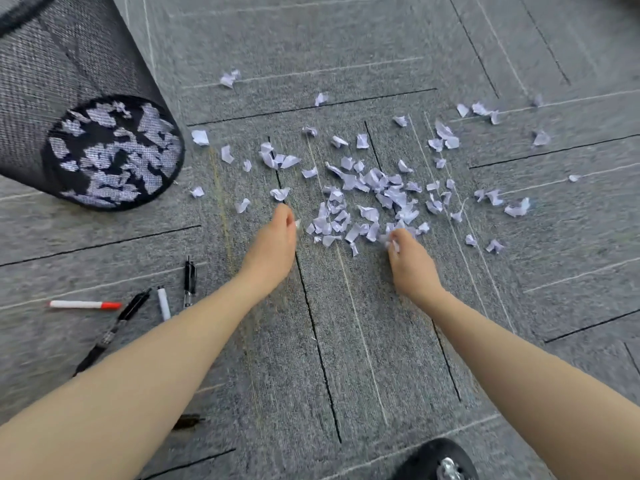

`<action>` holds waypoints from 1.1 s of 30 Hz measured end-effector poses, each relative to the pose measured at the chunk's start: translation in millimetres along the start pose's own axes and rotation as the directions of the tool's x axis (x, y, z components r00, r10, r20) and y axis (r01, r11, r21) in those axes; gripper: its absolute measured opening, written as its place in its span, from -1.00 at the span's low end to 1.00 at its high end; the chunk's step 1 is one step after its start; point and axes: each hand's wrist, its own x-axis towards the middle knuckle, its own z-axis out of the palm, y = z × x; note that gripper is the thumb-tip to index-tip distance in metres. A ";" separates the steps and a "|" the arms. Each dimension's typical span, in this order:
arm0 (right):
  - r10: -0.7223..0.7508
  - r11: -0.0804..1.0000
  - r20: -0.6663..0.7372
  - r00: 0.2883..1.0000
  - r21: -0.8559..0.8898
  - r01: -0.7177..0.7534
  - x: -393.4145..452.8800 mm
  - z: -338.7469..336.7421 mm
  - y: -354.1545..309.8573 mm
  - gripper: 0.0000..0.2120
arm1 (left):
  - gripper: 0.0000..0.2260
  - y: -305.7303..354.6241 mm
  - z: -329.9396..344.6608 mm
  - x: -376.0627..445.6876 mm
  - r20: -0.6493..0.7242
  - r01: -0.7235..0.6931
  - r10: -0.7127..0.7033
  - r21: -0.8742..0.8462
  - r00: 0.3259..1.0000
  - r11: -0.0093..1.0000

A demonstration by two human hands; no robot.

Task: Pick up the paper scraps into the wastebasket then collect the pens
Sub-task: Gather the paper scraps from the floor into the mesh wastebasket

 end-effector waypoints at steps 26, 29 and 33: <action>-0.494 0.835 0.252 0.832 0.406 0.372 10.7 -69.0 -447.1 -0.59 | -0.51 -13.9 -326.6 20.1 -0.520 0.238 -0.258 -0.106 0.814 0.965; -0.406 0.782 0.332 0.851 0.609 0.135 8.3 -65.6 -443.7 -0.66 | -0.47 -20.3 -332.1 30.1 -0.441 0.323 -0.314 -0.057 0.841 0.945; -0.430 0.771 0.209 0.879 0.591 0.237 5.5 -64.4 -434.4 -0.82 | -0.64 -27.1 -324.7 40.1 -0.498 0.307 -0.303 -0.077 0.812 0.949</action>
